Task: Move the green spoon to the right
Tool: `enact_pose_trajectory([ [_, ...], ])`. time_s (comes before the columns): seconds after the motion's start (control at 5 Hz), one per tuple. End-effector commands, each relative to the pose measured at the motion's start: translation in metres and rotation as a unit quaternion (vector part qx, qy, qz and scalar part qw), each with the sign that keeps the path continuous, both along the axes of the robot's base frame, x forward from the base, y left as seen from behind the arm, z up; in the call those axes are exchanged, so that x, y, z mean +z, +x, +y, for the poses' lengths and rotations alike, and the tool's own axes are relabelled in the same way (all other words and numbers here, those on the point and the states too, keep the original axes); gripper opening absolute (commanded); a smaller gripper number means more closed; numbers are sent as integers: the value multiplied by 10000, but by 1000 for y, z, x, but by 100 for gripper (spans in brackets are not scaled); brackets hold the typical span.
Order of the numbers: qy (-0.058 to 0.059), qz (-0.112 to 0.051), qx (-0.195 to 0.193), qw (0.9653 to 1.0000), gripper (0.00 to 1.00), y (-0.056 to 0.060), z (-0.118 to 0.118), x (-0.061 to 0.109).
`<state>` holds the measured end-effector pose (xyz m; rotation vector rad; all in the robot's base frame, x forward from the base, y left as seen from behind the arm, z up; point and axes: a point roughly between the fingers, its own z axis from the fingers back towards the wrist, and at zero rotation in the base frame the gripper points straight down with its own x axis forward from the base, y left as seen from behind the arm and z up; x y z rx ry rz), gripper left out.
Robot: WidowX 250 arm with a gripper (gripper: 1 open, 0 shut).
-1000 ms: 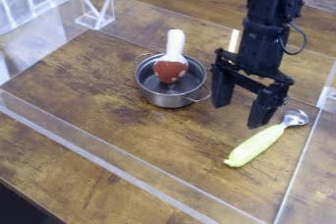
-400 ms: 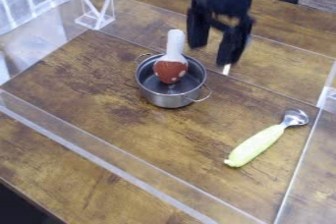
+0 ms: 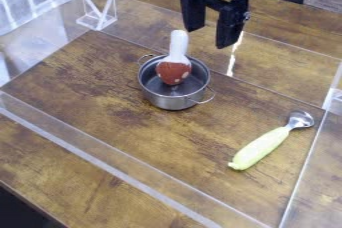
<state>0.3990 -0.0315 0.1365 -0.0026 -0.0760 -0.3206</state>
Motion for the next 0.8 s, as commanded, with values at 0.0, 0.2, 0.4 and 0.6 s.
enact_pose_trajectory([
  [0.0,-39,-706,328,9970,0,-4,18,39],
  [0.2,-104,-879,588,9943,100,-6,25,45],
  [0.4,-169,-956,1031,9899,100,-9,25,35],
  [0.6,-169,-1112,1510,9821,100,-4,28,28],
])
